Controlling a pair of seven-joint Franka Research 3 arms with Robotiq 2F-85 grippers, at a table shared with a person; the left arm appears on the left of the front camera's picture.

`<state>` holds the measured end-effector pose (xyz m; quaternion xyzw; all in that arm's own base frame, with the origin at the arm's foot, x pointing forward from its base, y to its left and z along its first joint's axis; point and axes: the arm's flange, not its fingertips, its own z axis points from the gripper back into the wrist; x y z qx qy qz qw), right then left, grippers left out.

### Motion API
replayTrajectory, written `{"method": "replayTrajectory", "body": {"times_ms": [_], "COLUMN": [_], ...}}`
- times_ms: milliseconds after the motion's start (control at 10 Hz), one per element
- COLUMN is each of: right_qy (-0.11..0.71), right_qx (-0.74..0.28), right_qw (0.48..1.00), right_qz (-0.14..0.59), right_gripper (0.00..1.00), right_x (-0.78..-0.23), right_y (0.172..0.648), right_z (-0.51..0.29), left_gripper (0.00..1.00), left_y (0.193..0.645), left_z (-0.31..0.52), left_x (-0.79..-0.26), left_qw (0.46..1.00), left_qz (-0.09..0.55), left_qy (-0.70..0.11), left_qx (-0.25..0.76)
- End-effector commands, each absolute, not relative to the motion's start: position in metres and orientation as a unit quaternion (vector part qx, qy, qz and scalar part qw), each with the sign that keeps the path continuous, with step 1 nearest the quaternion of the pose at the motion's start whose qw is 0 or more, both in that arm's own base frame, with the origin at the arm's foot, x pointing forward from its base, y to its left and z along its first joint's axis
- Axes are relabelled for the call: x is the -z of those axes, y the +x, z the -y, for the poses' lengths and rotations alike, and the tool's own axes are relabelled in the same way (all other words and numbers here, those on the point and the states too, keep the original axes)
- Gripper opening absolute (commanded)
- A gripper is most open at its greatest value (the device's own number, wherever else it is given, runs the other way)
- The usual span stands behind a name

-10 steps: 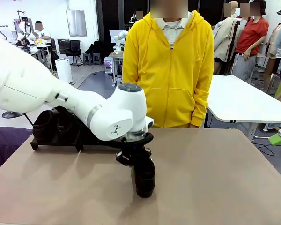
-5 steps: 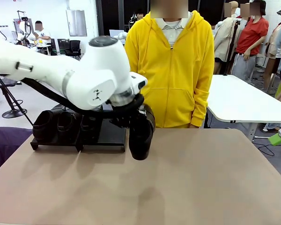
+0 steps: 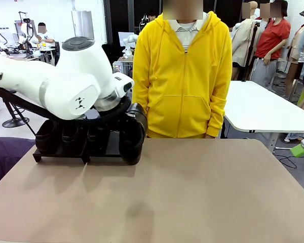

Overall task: Organize the shoes by placing them on the stand.
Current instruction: Place the Shoe from the middle of the table onto the Shoes Stand.

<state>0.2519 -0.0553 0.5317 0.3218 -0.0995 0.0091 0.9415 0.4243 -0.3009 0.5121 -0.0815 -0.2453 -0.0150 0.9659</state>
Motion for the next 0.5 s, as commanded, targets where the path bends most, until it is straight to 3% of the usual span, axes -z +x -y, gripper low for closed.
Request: {"method": "replayTrajectory", "body": {"times_ms": [0,400], "right_qy": [0.335,0.335], "right_qx": [-0.014,-0.014], "right_qw": [0.936,0.936], "right_qz": [0.102,0.102], "right_gripper": [1.00,1.00], "right_x": [-0.5347,-0.5347], "right_y": [0.2527,0.2527], "right_z": [0.0552,0.0552], "left_gripper": [0.00,0.00], "left_y": [0.4284,0.4233], "left_z": [0.3213,0.3238], "left_x": [-0.5175,-0.5080], "left_qw": [0.966,0.967], "left_qz": [0.240,0.238], "left_qy": [-0.091,-0.088], "left_qx": [0.021,0.031]}}
